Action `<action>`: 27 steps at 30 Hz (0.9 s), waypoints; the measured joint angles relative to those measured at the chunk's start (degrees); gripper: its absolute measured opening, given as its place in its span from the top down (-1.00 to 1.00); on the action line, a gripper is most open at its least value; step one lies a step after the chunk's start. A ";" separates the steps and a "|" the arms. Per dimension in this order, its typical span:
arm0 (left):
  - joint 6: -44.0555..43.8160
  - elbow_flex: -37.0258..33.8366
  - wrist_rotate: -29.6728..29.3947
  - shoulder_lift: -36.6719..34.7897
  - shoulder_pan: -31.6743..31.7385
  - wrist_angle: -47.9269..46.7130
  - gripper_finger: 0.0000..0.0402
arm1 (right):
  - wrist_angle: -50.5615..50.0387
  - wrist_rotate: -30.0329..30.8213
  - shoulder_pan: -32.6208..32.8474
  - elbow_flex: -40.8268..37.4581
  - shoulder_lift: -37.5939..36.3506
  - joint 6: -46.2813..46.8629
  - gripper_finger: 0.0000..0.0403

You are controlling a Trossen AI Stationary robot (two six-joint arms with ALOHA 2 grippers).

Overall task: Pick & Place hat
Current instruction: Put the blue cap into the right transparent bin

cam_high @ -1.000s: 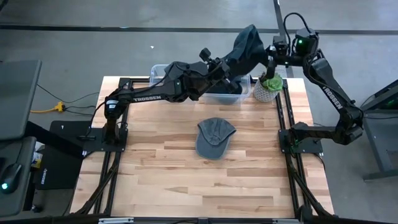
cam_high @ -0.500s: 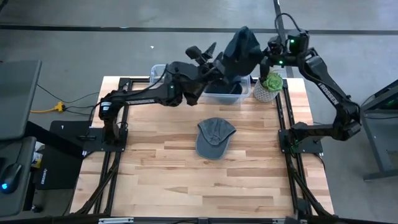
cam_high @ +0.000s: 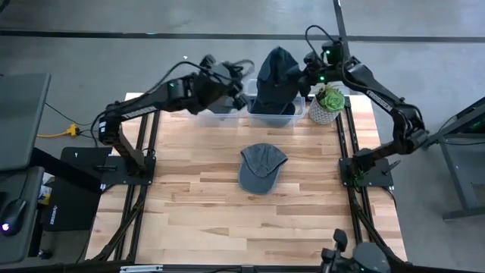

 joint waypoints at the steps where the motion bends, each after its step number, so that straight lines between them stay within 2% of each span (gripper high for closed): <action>1: -1.23 -0.79 0.57 -0.40 -0.07 0.54 0.38 | -0.32 0.26 0.00 0.00 0.47 -0.19 0.93; 4: -2.47 -5.40 1.83 -3.59 -0.08 -2.03 0.38 | -0.04 1.28 0.00 -0.44 1.58 -0.55 0.93; 7: -3.46 -11.15 3.28 -5.36 -0.33 3.88 0.38 | 3.45 2.01 0.00 -4.02 1.49 0.74 0.93; 10: -5.02 -19.96 5.55 -10.37 0.45 4.31 0.38 | 7.46 1.88 -0.17 -9.27 1.54 3.95 0.93; 12: -5.14 -25.75 6.95 -13.09 0.64 14.57 0.38 | 12.20 1.94 0.39 -12.51 1.58 6.23 0.93; 14: -5.28 -32.72 9.45 -17.80 1.07 16.85 0.38 | 15.94 4.13 1.34 -14.97 1.58 8.59 0.93; 16: -5.38 -38.47 11.13 -21.32 1.71 25.38 0.38 | 17.38 5.70 2.03 -16.58 1.56 9.60 0.93; 24: -10.06 -59.77 18.26 -38.38 3.61 43.14 0.38 | 19.04 10.27 5.21 -17.75 1.58 9.42 0.93; 27: -11.90 -65.59 20.97 -43.03 4.88 46.80 0.38 | 19.07 10.23 5.89 -17.75 1.54 9.31 0.83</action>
